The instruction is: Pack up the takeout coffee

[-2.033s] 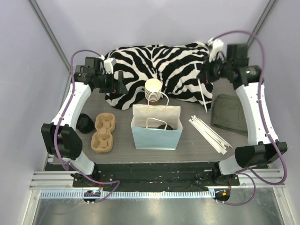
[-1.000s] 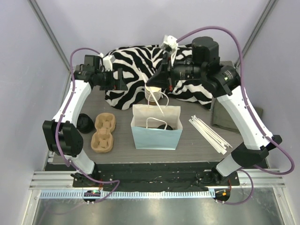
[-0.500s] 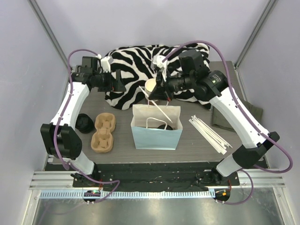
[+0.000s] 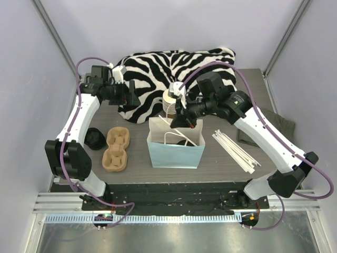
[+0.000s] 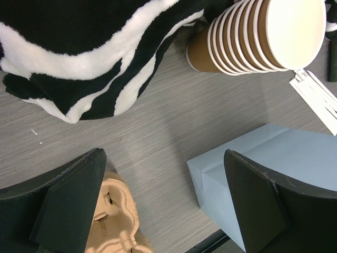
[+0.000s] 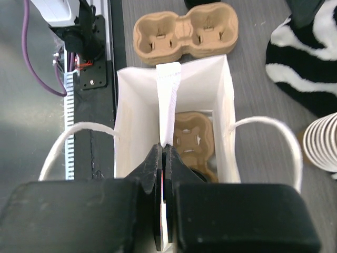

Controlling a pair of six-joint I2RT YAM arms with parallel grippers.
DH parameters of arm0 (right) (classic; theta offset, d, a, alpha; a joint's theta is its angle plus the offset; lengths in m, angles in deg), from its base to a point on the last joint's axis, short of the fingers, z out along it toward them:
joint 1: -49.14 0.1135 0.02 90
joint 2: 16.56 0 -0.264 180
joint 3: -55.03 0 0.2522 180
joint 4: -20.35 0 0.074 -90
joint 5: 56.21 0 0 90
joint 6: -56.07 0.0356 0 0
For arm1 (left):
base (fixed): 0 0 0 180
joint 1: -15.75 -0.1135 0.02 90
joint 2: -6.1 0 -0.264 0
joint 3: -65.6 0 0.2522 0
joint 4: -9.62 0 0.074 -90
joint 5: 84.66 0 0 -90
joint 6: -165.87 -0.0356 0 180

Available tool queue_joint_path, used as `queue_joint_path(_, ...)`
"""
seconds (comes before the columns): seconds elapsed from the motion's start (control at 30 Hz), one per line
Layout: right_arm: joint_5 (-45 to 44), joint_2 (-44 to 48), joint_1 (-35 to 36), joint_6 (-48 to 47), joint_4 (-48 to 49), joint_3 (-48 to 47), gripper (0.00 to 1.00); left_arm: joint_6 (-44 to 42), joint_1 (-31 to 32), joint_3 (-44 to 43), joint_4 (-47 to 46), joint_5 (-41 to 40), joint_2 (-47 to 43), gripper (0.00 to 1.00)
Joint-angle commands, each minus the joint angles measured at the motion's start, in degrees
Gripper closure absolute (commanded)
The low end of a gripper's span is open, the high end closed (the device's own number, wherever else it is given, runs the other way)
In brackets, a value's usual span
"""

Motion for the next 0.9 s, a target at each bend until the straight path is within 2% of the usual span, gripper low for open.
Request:
queue_joint_path(0.0, -0.81, 3.37, 0.24, 1.26, 4.71, 4.27, 0.99, -1.18, -0.38, -0.04, -0.41, 1.05, -3.13, 0.00)
queue_joint_path(0.3, -0.90, 3.64, 0.24, 1.70, 4.98, 7.70, 0.98, -1.09, -0.46, 0.05, -0.32, 1.49, -2.69, 0.00)
queue_joint_path(0.43, 0.33, 3.55, 0.25, 1.17, 4.01, 8.14, 0.90, -1.27, -0.38, -0.13, -0.15, 1.49, -2.60, 0.00)
queue_joint_path(0.47, 0.50, 3.46, 0.24, 1.17, 3.66, 7.97, 0.83, -1.27, -0.38, -0.04, -0.15, 1.40, -2.69, 0.00)
queue_joint_path(0.53, 0.68, 3.29, 0.33, 1.26, 3.48, 7.70, 0.80, -1.27, -0.38, 0.05, -0.15, 1.40, -2.77, 0.00)
queue_joint_path(0.63, 0.51, 3.03, 0.33, 1.70, 3.48, 6.74, 0.66, -1.27, -0.38, 0.31, 0.03, 1.40, -3.13, 0.00)
queue_joint_path(0.77, -0.11, 2.76, 0.33, 2.14, 3.48, 4.90, 0.60, -1.27, -0.38, 0.23, -0.06, 1.22, -3.13, 0.00)
queue_joint_path(0.87, -1.33, 2.50, 0.33, 2.32, 3.66, 3.40, 0.60, -1.18, -0.38, 0.05, 0.03, 1.31, -3.13, 0.00)
